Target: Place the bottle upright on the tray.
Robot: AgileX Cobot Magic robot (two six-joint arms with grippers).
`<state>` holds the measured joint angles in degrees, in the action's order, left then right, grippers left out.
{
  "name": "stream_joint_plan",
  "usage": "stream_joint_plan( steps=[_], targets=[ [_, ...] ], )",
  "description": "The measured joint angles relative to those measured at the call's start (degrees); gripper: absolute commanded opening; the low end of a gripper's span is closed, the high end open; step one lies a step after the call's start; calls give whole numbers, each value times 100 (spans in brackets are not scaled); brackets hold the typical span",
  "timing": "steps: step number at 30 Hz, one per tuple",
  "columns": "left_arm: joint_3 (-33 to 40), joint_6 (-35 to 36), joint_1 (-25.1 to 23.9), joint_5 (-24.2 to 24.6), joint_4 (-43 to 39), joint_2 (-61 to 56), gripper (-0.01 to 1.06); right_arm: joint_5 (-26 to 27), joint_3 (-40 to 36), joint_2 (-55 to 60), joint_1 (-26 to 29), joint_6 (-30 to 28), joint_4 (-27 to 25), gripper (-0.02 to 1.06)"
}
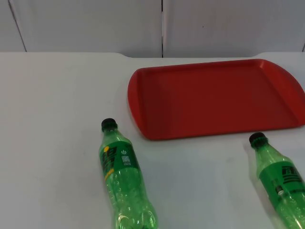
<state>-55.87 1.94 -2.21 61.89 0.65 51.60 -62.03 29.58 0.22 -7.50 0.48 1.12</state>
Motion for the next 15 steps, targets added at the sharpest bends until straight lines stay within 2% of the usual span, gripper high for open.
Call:
stream_joint_plan(
  steps=[15],
  targets=[
    [-515, -63, 0, 107, 208, 770, 105, 0, 0, 0, 0, 0, 0, 104]
  ],
)
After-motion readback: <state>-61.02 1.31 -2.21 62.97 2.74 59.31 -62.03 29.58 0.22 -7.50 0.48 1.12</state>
